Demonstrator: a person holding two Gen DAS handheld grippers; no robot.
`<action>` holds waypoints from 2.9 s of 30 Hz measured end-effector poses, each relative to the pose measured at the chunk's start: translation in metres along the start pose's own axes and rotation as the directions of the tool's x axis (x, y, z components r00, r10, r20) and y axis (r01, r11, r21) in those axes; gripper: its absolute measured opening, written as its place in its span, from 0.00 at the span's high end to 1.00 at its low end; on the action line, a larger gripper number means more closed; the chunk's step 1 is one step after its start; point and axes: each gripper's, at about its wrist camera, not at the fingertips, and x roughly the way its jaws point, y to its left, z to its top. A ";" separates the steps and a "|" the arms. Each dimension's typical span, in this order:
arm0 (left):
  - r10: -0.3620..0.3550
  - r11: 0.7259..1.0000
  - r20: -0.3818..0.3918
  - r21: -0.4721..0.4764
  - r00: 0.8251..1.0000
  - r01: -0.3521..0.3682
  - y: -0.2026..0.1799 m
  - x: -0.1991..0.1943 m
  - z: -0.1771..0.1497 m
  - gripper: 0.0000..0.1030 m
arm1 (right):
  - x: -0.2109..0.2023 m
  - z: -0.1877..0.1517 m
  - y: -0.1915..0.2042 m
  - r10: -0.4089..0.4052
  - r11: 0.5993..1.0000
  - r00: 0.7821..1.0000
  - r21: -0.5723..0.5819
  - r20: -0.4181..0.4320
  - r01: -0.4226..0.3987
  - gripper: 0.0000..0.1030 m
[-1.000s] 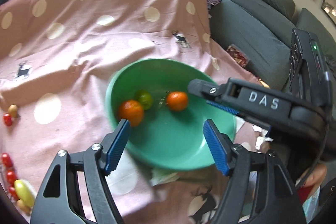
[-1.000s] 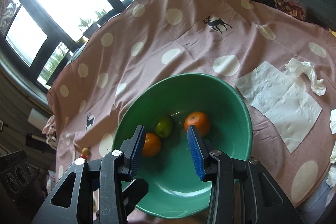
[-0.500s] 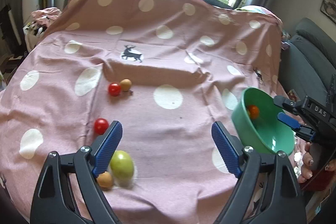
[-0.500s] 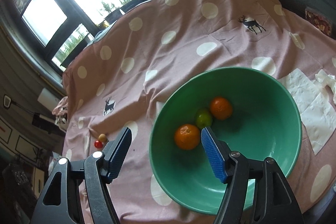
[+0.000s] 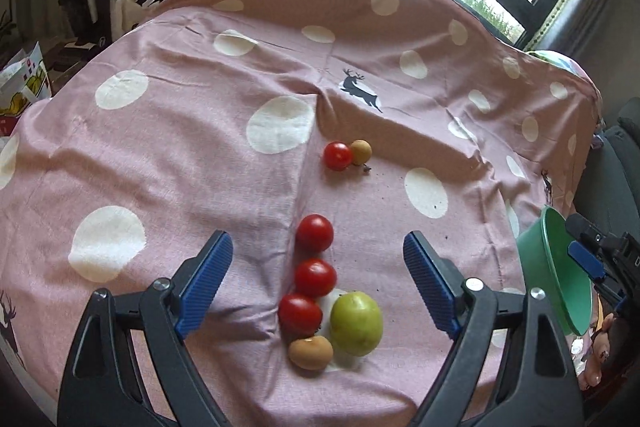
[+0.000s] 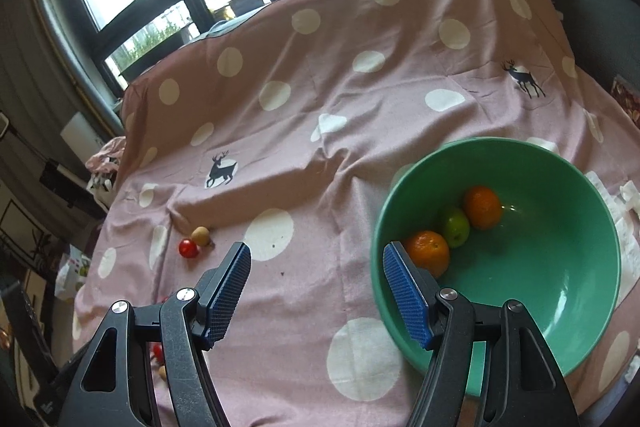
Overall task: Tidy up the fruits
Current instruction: 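Move the right gripper back to the green-yellow apple, then close the right gripper around the green-yellow apple and lift it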
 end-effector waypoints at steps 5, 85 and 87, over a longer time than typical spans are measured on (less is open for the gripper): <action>-0.010 0.998 0.023 -0.068 1.000 0.012 0.015 -0.007 0.004 0.15 | 0.008 -0.007 0.027 0.065 0.996 0.998 -0.057 -0.022 -0.066 0.32; -0.219 0.930 -0.290 0.228 0.932 0.290 -0.104 0.044 -0.054 0.44 | 0.095 -0.037 -0.004 0.263 0.965 0.856 0.137 -0.445 -0.225 0.65; -0.211 0.931 -0.311 0.225 0.927 0.288 -0.106 0.050 -0.057 0.46 | 0.095 -0.037 -0.003 0.263 0.965 0.857 0.137 -0.444 -0.225 0.65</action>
